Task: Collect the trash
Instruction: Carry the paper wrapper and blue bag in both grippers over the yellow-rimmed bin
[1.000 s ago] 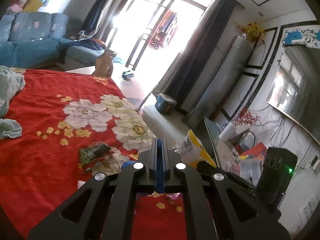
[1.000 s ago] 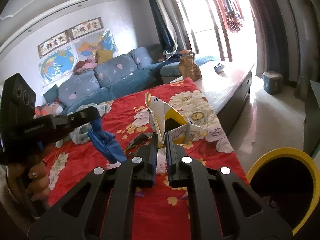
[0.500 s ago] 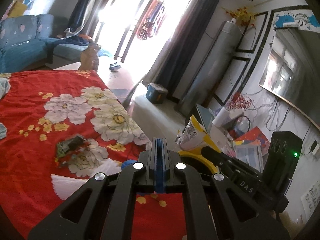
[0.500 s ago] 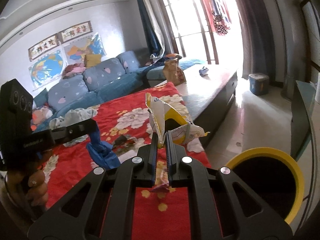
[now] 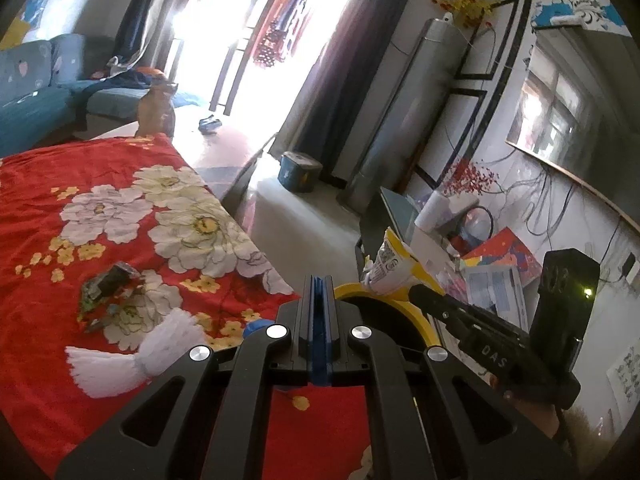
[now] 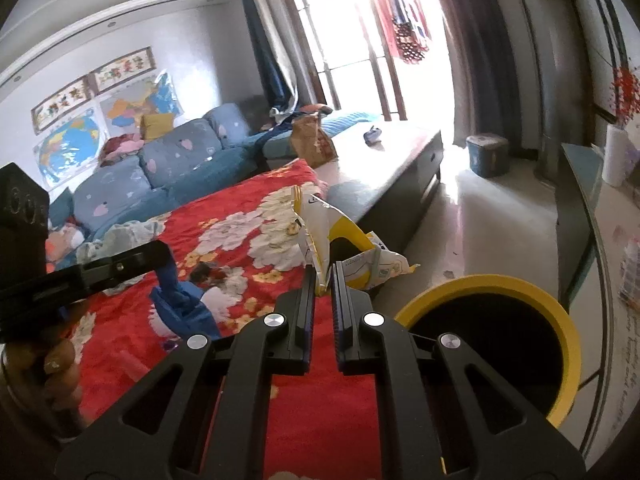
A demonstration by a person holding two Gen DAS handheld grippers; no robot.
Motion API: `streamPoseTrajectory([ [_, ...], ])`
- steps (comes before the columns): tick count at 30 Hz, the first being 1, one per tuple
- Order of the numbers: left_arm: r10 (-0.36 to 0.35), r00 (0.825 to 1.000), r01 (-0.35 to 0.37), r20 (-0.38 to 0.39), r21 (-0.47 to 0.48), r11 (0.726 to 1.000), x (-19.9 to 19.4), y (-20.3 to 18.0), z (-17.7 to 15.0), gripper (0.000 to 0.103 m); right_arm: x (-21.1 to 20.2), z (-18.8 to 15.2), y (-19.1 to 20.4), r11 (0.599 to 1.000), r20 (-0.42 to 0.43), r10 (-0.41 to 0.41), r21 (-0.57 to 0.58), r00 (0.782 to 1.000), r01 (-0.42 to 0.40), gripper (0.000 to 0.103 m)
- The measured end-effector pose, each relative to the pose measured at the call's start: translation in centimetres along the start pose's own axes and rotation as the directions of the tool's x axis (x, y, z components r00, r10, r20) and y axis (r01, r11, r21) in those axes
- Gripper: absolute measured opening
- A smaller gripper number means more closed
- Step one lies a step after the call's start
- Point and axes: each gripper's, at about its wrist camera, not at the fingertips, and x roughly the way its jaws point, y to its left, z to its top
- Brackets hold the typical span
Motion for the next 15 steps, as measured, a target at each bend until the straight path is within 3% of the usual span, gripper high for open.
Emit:
streamPoseTrajectory([
  [15,-0.038,0.998,0.042,-0.059,0.066,0.997,2.8,-3.3,-1.1,0.004,-0.6,-0.8,-3.3,0.997,-0.021,-0.040,0.059,0.999,0.041,0.005],
])
